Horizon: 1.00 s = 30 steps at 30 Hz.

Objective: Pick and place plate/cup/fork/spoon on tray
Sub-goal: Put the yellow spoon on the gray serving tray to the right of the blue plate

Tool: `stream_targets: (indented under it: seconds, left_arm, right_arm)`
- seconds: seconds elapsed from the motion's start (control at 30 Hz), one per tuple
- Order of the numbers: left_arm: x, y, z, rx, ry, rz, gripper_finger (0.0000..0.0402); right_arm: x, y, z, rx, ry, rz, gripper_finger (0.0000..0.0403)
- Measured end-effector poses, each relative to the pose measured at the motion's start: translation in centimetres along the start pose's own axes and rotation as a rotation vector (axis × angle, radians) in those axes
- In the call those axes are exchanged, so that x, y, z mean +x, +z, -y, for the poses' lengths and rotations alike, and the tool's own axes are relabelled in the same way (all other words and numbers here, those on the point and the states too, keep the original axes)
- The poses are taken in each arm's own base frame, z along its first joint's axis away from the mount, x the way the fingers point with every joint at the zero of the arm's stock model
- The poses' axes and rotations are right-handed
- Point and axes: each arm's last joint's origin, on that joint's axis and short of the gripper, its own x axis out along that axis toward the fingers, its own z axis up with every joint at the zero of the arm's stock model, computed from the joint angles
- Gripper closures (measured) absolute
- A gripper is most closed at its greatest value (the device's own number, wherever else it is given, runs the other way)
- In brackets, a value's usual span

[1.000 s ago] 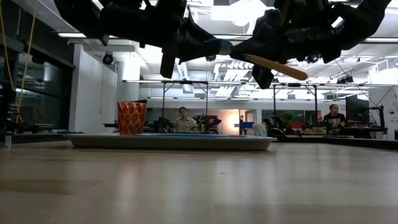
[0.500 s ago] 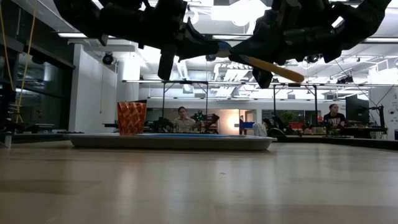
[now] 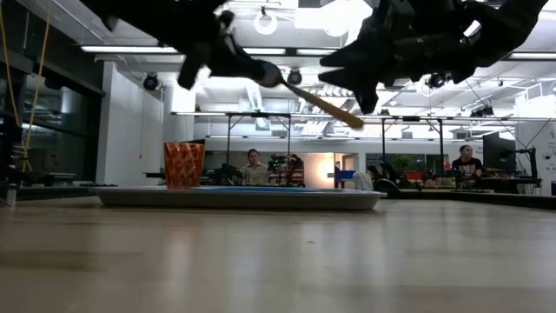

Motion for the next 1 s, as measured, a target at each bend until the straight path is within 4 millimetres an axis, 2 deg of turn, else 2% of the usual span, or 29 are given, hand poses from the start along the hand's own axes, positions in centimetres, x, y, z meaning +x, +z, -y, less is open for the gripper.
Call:
stream_targets:
  seconds: [0.2, 0.27, 0.33, 0.57, 0.8, 1.0]
  left_arm:
    - [-3.3, -0.1, -2.6, -0.451, 0.019, -0.098, 0.04]
    - [-3.9, -0.5, -3.3, -0.592, 0.015, -0.189, 0.04]
    - [-3.9, -1.2, -3.4, -0.652, 0.001, -0.268, 0.04]
    - [-1.5, -2.0, -2.4, -0.612, -0.119, -0.303, 0.0401]
    - [-0.2, -1.1, -2.9, -0.587, -0.115, -0.296, 0.0401]
    - [0.2, -0.9, -2.8, -0.564, -0.139, -0.29, 0.0401]
  right_arm:
    - [-0.2, 0.1, -1.2, -0.068, -0.106, 0.044, 0.0284]
    - [0.1, 0.0, -1.9, -0.111, -0.164, 0.015, 0.0284]
    - [0.5, 0.2, -2.5, -0.161, -0.229, -0.03, 0.0284]
    - [1.5, 1.0, -4.0, -0.207, -0.317, -0.133, 0.0284]
    - [3.0, -0.6, -3.0, -0.17, -0.348, -0.178, 0.0282]
    - [3.6, -1.2, -2.5, -0.17, -0.357, -0.185, 0.0243]
